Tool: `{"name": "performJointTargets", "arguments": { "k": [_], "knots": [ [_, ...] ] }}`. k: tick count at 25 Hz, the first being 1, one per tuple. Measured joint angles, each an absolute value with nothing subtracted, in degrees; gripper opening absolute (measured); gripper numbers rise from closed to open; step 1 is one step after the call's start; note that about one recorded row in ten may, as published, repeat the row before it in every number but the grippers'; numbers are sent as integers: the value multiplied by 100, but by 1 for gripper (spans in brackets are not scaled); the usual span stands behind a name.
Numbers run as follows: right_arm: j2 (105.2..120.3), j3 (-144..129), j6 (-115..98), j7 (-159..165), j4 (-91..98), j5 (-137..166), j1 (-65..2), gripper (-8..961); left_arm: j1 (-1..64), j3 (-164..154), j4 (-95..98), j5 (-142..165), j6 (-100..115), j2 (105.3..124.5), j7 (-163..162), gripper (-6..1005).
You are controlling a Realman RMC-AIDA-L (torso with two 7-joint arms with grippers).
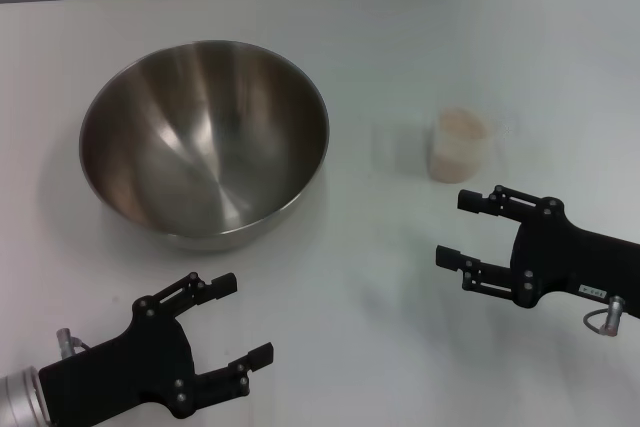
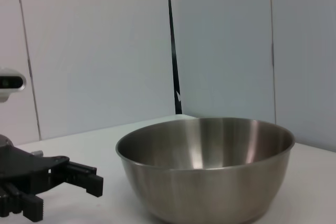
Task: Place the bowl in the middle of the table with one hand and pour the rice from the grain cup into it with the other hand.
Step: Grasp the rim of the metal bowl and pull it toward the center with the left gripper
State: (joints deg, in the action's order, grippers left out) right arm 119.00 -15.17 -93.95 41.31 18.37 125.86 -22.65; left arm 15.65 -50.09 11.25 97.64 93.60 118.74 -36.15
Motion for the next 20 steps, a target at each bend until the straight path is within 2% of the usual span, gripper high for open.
{"name": "performJointTargets", "arguments": {
  "k": [20],
  "knots": [
    [11900,-1591,-9298,4122,1855,12586,-2215,725,1564,-5010,1121,9764,9388,11874,-3612,836]
  ]
}}
